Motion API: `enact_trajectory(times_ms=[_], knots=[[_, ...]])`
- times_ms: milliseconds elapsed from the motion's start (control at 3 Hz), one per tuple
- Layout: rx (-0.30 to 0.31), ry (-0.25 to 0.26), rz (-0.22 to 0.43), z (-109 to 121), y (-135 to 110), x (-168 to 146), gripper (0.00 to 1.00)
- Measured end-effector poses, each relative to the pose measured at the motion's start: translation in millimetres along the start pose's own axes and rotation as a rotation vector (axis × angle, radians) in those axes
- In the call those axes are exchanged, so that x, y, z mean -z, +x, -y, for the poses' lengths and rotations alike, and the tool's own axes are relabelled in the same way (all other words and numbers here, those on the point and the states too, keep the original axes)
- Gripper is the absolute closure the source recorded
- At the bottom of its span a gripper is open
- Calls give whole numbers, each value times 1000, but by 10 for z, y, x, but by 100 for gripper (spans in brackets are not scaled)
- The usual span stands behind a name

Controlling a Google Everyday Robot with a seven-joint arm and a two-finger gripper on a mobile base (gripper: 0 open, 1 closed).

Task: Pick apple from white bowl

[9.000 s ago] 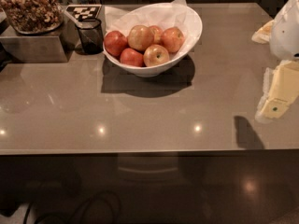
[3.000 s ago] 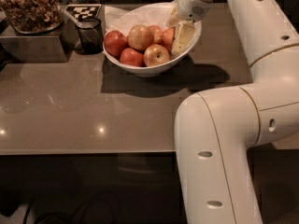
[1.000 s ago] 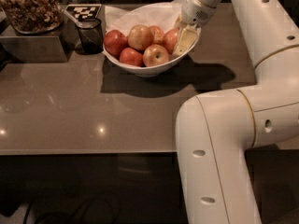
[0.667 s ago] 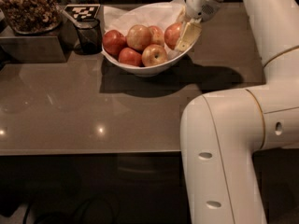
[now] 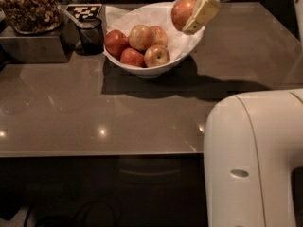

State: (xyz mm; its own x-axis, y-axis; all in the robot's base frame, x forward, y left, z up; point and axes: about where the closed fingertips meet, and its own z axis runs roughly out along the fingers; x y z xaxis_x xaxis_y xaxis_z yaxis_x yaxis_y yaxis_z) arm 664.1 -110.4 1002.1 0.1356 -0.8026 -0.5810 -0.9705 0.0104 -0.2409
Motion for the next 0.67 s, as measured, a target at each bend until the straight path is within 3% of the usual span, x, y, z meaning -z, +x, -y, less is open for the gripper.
enact_trajectory(times_ms=[667], knots=[[-174, -42, 110, -590, 213, 512, 100]])
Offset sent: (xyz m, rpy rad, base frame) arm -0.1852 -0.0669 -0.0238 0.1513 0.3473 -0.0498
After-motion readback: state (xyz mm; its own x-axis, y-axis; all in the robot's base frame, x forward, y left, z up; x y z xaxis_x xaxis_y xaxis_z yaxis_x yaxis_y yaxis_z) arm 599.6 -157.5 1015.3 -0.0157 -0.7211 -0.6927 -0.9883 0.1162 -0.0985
